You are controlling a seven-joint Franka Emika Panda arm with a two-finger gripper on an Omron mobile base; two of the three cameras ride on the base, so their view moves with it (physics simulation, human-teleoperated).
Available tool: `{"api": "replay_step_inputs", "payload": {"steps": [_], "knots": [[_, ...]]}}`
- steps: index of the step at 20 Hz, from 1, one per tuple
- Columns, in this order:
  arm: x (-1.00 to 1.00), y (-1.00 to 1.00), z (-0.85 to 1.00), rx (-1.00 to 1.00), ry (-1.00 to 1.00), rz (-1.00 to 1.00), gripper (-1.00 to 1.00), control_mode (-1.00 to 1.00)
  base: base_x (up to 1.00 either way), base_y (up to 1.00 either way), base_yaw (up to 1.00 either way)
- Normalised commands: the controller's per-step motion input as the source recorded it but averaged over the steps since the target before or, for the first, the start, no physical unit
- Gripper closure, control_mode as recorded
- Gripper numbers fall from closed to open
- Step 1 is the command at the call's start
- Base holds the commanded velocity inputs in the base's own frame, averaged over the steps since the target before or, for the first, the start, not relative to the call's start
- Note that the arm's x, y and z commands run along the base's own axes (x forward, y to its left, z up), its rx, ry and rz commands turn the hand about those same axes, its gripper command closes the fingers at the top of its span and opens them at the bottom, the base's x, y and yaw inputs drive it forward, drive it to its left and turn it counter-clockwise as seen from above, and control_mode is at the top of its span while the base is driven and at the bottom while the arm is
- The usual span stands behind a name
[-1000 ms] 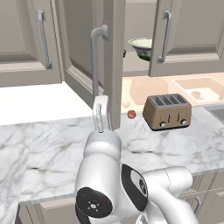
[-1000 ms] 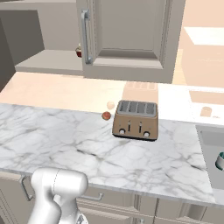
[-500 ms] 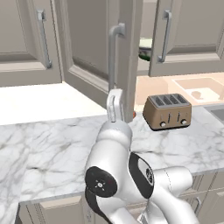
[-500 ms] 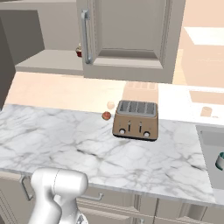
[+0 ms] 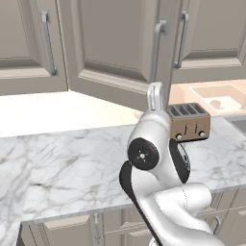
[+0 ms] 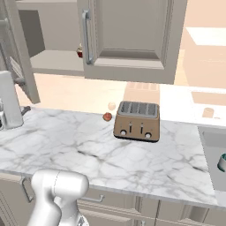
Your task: Pick the mug and place it in the sink. Pick the bowl and place it in the open cabinet and then close the cabinet.
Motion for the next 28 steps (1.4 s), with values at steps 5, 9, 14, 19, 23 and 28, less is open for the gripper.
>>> {"api": "replay_step_inputs", "payload": {"steps": [5,9,14,19,23,28], "knots": [[0.66,-0.98,-0.01,0.0,0.01,0.0,-1.0,-1.0,0.0,0.0,0.0],[0.59,-0.82,0.0,0.0,0.0,0.0,-1.0,-1.0,0.0,0.0,0.0],[0.63,-0.5,0.0,0.0,0.0,0.02,-1.0,-1.0,0.0,0.0,0.0],[0.71,-0.01,0.0,-0.03,0.06,0.02,-1.0,-1.0,0.0,0.0,0.0],[0.84,0.01,0.0,-0.02,0.08,0.07,-1.0,-1.0,0.0,0.0,0.0],[0.87,0.0,0.0,0.0,0.06,0.11,-1.0,-1.0,0.0,0.0,0.0]]}}
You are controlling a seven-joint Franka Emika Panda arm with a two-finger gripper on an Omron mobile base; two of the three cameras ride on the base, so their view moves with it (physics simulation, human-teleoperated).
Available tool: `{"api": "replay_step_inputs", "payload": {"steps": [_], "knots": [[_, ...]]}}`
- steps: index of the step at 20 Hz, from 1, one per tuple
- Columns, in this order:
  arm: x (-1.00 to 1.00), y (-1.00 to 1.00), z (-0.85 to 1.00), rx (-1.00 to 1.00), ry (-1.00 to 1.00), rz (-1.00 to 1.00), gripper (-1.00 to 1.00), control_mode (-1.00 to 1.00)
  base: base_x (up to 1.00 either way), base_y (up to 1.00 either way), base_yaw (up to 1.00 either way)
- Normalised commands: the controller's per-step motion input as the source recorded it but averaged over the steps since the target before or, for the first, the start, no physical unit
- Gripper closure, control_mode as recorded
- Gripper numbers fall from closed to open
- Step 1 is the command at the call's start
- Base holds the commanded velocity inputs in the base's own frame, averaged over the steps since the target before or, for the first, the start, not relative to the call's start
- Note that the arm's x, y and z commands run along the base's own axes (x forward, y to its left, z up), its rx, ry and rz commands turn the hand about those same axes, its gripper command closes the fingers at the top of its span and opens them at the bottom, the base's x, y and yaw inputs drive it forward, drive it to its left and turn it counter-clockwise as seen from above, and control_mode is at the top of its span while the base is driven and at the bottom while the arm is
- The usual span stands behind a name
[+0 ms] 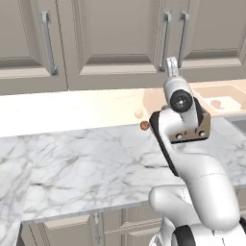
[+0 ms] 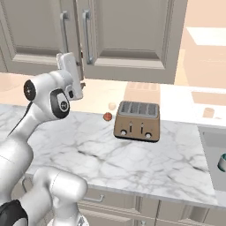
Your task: Pick the mug and place it in the sink. Pick the bowl and place it in the open cabinet and then close the cabinet.
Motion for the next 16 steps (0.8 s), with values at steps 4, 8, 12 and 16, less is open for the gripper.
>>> {"api": "replay_step_inputs", "payload": {"steps": [4,8,12,16], "knots": [[0.8,-0.05,0.0,0.0,0.03,0.1,-1.0,-1.0,0.0,0.0,0.0],[0.97,-0.03,0.0,-0.04,0.06,0.11,-1.0,-1.0,0.0,0.0,0.0],[0.96,0.21,-0.09,-0.04,0.17,0.21,-1.0,-1.0,0.0,0.0,0.0],[0.91,0.84,-0.07,-0.01,0.07,0.24,-1.0,-1.0,0.0,0.0,0.0]]}}
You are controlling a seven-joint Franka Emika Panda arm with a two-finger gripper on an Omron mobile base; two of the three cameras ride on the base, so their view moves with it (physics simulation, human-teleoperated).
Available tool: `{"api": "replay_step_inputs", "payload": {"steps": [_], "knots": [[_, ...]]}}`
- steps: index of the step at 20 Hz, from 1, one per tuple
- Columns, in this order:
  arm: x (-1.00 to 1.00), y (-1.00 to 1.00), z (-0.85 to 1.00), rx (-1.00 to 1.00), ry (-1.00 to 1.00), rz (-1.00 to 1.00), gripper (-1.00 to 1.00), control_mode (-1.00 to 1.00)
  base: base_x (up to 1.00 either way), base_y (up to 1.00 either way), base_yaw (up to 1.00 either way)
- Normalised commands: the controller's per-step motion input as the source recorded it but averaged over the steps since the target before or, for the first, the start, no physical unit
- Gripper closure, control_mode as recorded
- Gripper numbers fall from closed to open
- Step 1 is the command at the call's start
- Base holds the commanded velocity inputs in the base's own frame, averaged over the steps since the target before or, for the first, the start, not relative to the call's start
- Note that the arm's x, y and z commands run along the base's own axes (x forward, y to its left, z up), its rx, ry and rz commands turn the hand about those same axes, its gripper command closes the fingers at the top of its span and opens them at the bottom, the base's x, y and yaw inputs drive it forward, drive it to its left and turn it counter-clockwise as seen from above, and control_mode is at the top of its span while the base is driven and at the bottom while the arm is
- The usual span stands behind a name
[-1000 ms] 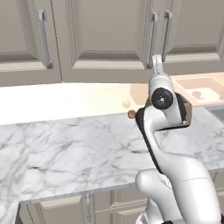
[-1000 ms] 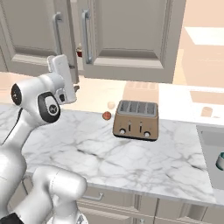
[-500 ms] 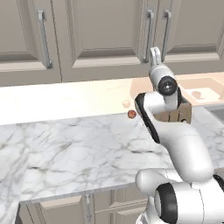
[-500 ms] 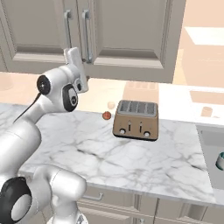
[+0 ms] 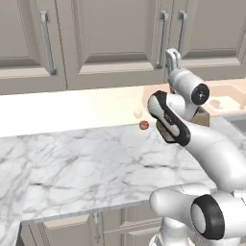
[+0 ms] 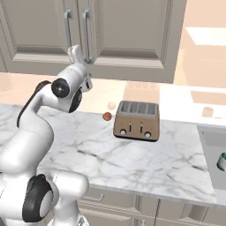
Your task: Pick the mug and place it in the sink. Pick the bowl and place it in the open cabinet and then close the cabinet.
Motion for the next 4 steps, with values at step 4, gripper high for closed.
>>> {"api": "replay_step_inputs", "payload": {"steps": [4], "knots": [[0.92,0.79,-0.11,0.0,0.06,0.24,-1.0,-1.0,0.0,0.0,0.0]]}}
